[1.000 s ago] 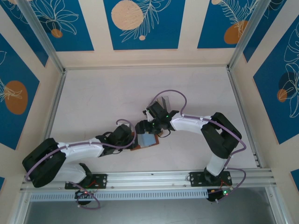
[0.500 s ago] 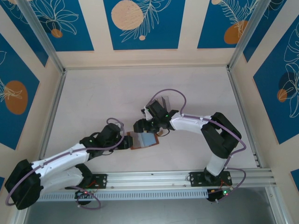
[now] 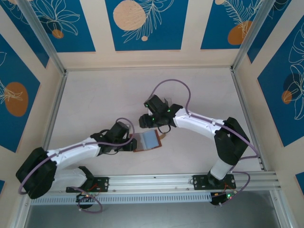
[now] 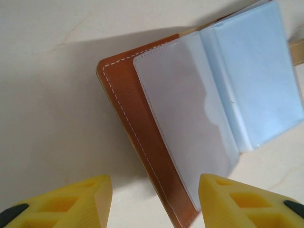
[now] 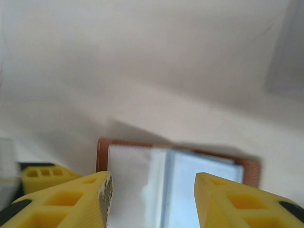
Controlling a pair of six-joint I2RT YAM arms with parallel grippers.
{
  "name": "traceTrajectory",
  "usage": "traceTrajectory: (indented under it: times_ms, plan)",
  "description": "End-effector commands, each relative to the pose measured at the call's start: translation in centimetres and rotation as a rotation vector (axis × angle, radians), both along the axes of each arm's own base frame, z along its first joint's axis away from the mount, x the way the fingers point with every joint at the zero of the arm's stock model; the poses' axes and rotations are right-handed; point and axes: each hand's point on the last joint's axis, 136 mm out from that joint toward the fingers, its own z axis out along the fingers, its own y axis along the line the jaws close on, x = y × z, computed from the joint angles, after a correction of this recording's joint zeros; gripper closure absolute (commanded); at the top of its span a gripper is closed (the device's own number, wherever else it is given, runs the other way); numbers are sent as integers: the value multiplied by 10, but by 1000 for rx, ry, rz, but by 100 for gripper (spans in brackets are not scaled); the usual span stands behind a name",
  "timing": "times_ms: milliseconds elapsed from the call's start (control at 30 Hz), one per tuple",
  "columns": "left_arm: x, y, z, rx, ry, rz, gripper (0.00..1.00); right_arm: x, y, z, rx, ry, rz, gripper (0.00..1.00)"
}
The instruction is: Put the credit cards into the card holder
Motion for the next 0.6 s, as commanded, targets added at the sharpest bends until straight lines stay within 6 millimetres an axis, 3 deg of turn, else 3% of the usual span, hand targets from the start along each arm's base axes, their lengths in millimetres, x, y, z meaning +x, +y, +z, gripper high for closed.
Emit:
traceTrajectory:
  times_ms: [0,267,567]
  plan:
    - [12,-1,-4,30,-31,-5,50,17,-35,7,-219,-90,-49,50]
    - [9,10,-28,83,-16,9,54,63,-30,3,-354,-130,-58,51]
    - [3,13,-38,77,0,14,55,95,-28,-18,-452,-120,-58,57]
